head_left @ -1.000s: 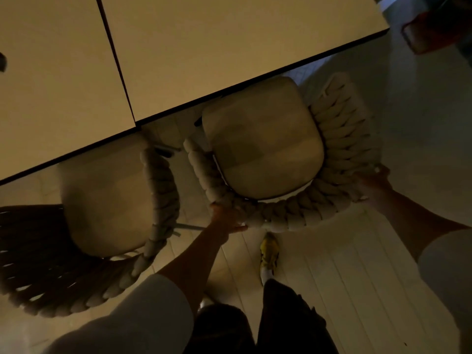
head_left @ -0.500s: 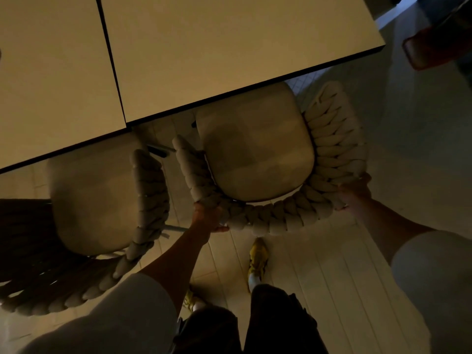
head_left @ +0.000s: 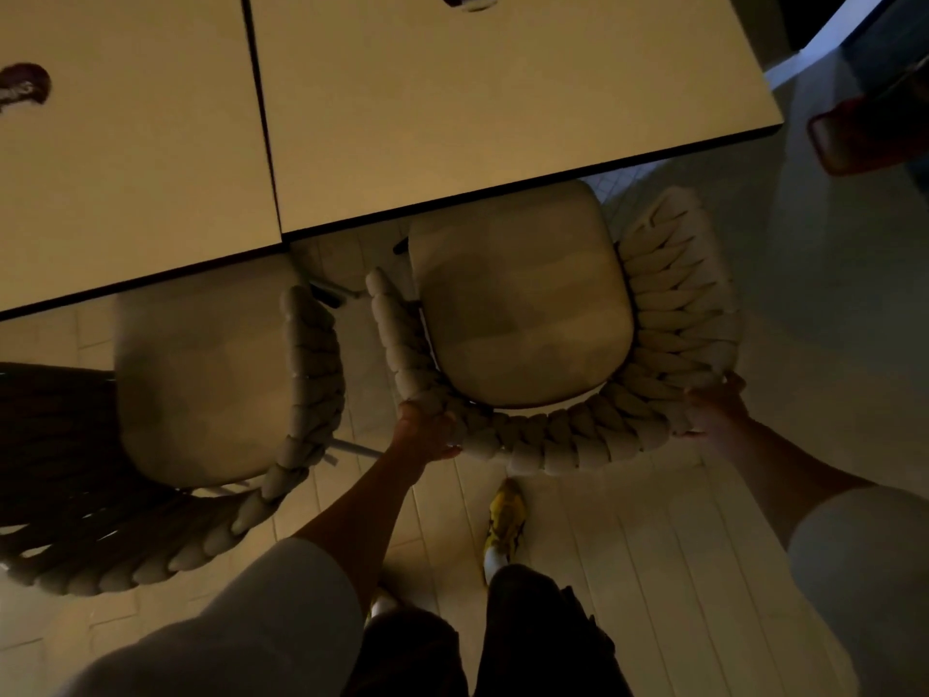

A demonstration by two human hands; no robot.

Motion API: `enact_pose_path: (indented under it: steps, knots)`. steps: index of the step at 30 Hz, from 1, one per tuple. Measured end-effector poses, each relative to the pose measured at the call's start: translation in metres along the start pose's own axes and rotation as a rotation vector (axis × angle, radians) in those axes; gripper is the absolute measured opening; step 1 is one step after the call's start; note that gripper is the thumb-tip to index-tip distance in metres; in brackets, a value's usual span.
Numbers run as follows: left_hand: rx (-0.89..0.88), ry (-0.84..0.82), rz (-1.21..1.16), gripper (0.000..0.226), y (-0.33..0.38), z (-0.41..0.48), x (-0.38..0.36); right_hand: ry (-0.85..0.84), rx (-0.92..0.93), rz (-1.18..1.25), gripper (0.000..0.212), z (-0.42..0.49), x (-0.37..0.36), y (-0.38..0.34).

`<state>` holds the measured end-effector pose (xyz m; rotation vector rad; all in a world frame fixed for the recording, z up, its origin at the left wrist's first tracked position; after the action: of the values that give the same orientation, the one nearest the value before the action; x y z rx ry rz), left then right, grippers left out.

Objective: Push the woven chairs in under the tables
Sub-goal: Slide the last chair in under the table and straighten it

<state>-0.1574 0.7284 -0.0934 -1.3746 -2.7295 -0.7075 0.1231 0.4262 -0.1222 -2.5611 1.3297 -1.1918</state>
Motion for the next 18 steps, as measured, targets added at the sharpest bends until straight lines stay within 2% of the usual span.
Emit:
enact_pose_path:
  steps: [3,5,7,9,11,13,14,16,18]
  knots:
    - [-0.013,-0.034,0.091,0.053,-0.002,-0.006,0.011,-0.043,0.058,-0.122,0.087,-0.018,-0.005,-0.007]
    - [-0.024,-0.036,0.113,0.06,-0.002,-0.011,0.027,-0.008,0.12,-0.27,0.094,-0.033,-0.01,-0.01]
    - [-0.048,-0.009,0.153,0.069,-0.007,-0.009,0.055,0.055,0.222,-0.414,0.086,-0.054,-0.015,-0.017]
    - [-0.067,0.024,0.181,0.078,-0.014,-0.011,0.088,0.045,0.272,-0.511,0.083,-0.073,-0.028,-0.018]
    - [-0.128,0.049,0.206,0.065,-0.019,-0.025,0.12,0.012,0.337,-0.596,0.075,-0.098,-0.045,-0.02]
    - [-0.149,0.039,0.108,0.038,-0.03,-0.04,0.15,-0.059,0.426,-0.619,0.061,-0.121,-0.065,-0.023]
    - [-0.143,0.04,0.057,0.027,-0.04,-0.045,0.167,-0.105,0.447,-0.616,0.061,-0.135,-0.077,-0.023]
    - [-0.159,0.068,0.066,0.022,-0.058,-0.055,0.198,-0.176,0.458,-0.633,0.066,-0.166,-0.103,-0.023]
    - [-0.186,0.079,0.107,0.024,-0.078,-0.066,0.226,-0.233,0.554,-0.7,0.058,-0.2,-0.132,-0.019]
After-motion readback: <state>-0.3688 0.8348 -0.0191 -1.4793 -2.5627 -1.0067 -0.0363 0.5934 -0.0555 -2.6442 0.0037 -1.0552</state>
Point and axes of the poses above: each hand's wrist, its own z-axis towards the middle knuckle, its own x-axis out of the back of the hand, y = z × x, the point moved 2 cm from there along z, towards the middle knuckle, and after that the axes turned 3 degrees about z, right-handed, at the moved point
